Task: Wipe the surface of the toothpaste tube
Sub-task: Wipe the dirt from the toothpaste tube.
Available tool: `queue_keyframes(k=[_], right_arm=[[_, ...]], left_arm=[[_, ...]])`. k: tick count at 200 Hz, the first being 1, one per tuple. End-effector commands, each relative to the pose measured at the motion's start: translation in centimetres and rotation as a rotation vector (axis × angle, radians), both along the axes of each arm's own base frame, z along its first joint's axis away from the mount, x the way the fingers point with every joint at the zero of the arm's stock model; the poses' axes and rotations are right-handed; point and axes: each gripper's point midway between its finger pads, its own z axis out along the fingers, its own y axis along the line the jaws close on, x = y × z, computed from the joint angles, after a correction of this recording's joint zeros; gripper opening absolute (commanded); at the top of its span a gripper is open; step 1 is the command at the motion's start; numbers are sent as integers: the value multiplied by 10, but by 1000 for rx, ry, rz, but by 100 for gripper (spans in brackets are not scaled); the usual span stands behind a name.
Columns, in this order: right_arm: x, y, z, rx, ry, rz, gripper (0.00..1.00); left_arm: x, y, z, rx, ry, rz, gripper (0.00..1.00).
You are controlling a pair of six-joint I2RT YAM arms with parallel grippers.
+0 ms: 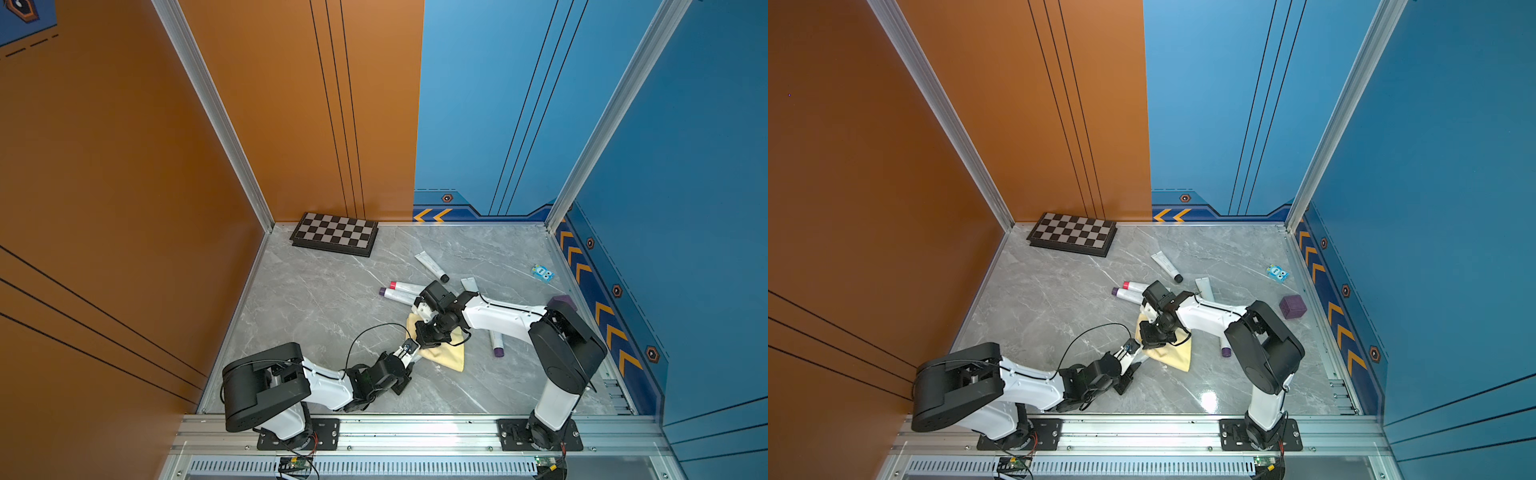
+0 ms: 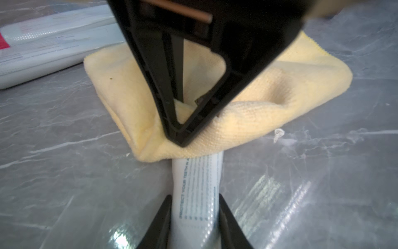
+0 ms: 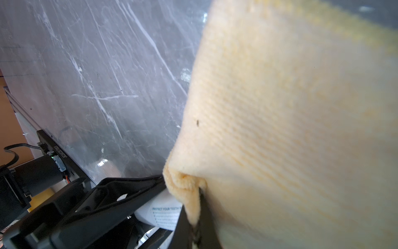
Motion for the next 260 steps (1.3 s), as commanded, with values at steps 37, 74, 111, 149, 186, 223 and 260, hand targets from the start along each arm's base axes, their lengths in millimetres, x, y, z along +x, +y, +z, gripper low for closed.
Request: queue_keyframes(k=[37,74,111,149,186,223,260], right_arm=[[-42,-52,-50,-319,52,117,0],[-36,-90,-68,-558,-45,141,0],[-30,-96,-68,-594,-80,130,0],[-63,-40,-50,-218,92,125,0],[-86,-15,-18,12,196,133,0],[-85,-33,-18,-40,178,106,0],[-59,-76,-57,-339,77,82,0]], left_arm=[[-4,17,-19,74,33,-2,29],[-4,18,-18,74,30,4,29],[-4,17,-19,73,33,1,29],[-4,19,-17,70,26,10,29],[-3,19,-17,71,25,13,29],[-2,19,-19,76,27,14,29],[-2,20,-17,68,23,18,29]])
